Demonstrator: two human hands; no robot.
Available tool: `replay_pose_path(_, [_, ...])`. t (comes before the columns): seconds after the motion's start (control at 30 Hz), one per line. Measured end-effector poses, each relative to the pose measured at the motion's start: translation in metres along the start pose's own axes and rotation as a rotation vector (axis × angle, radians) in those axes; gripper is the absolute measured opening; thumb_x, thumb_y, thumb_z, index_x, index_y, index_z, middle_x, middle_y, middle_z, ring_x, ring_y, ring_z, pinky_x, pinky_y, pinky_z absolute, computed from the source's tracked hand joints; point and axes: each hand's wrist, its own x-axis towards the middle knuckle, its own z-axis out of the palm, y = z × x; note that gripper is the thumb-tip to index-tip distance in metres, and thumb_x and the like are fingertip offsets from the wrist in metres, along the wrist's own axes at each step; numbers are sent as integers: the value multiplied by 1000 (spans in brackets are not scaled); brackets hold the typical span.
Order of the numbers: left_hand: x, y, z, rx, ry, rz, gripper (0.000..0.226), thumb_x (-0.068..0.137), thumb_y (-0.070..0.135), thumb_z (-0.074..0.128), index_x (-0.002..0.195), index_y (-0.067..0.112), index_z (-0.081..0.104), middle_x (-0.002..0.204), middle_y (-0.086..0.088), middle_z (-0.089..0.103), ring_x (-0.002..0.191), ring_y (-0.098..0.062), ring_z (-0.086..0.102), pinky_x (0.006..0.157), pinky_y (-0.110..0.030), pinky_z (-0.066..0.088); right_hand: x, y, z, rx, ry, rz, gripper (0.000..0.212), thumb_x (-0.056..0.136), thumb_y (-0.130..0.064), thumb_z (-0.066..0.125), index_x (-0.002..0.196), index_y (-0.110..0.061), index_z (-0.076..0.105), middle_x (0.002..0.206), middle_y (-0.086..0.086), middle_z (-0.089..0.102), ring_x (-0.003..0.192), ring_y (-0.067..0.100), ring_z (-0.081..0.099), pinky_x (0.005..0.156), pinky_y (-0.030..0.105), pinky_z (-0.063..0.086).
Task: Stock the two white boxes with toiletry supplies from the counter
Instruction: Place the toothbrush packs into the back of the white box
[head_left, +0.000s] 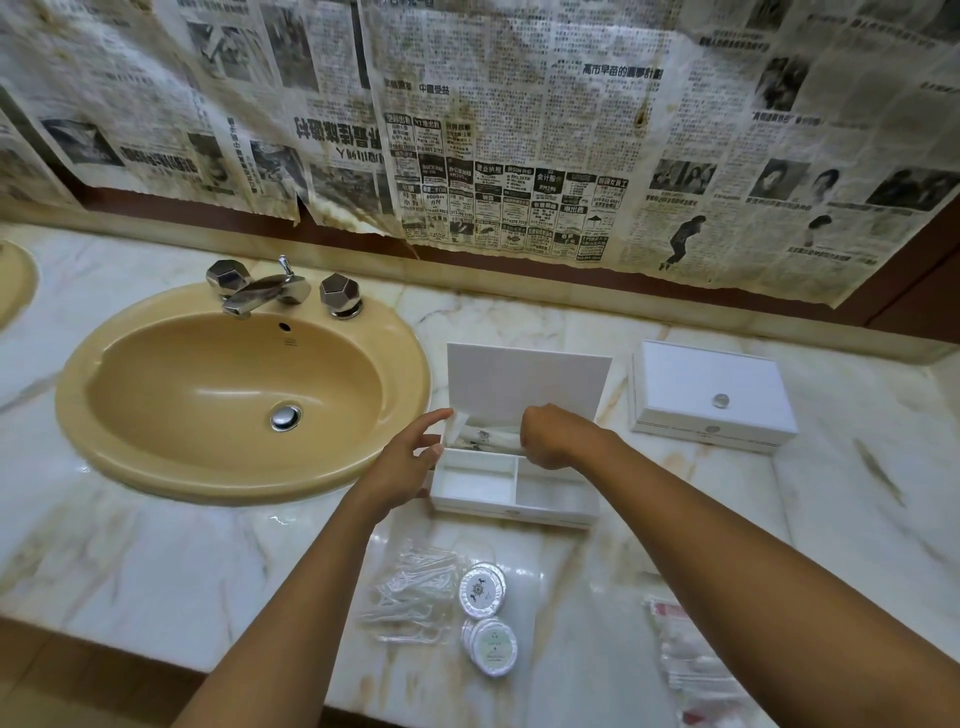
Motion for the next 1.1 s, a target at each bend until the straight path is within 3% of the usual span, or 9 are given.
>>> replay_pose_path(0.23, [2, -3, -2, -12, -19, 6, 41, 102, 25, 45, 125, 59, 49, 132, -1, 56, 119, -23, 56, 88, -51, 56, -14, -24, -10, -20, 157, 4, 8, 89, -7, 47, 81, -8, 49, 90, 6, 48, 72, 21, 49, 66, 31, 41])
replay_pose_path(0.3, [2, -4, -2, -20, -13, 4, 41, 102, 24, 45, 126, 57, 50, 131, -1, 57, 118, -24, 57, 87, -50, 57, -11, -33, -7, 21, 221, -91, 20, 91, -14, 48, 105, -10, 62, 107, 7, 54, 90, 25, 55, 76, 33, 46])
replay_pose_path(0.37, [2, -4, -1, -30, -16, 7, 41, 102, 23, 46, 128, 54, 50, 130, -2, 58, 114, -26, 59, 87, -50, 57, -7, -40, 2, 30, 200, -198, 34, 97, -27, 44, 128, -21, 57, 121, 4, 51, 109, 25, 50, 84, 37, 43])
replay_pose_path(0.5, [1, -4, -2, -15, -27, 25, 42, 102, 24, 45, 127, 57, 49, 132, -4, 56, 118, -24, 57, 87, -49, 57, 0, -41, 24, -42, 97, -239, 51, 99, -53, 28, 130, -23, 54, 128, 7, 47, 118, 27, 43, 92, 41, 39])
replay_pose_path(0.67, [1, -2, -1, 5, -18, 27, 43, 102, 23, 45, 128, 57, 48, 134, -4, 53, 118, -21, 56, 84, -46, 58, 1, -41, 34, 13, 80, -200, 69, 93, -67, 18, 136, -24, 51, 138, 9, 41, 129, 27, 34, 105, 44, 33])
replay_pose_path(0.93, [0, -1, -1, -2, -23, 35, 40, 103, 25, 46, 128, 55, 49, 132, -1, 58, 112, -21, 60, 83, -46, 59, -5, -42, 33, 60, 99, -154, 71, 92, -68, 20, 137, -21, 49, 138, 12, 39, 130, 30, 32, 105, 46, 34])
replay_pose_path(1.1, [0, -4, -1, 1, -23, 48, 41, 103, 23, 44, 131, 53, 47, 130, -1, 58, 113, -24, 59, 84, -46, 58, -23, -45, 23, 12, 294, -191, 48, 97, -49, 42, 127, -15, 56, 122, 9, 50, 115, 27, 44, 94, 40, 39])
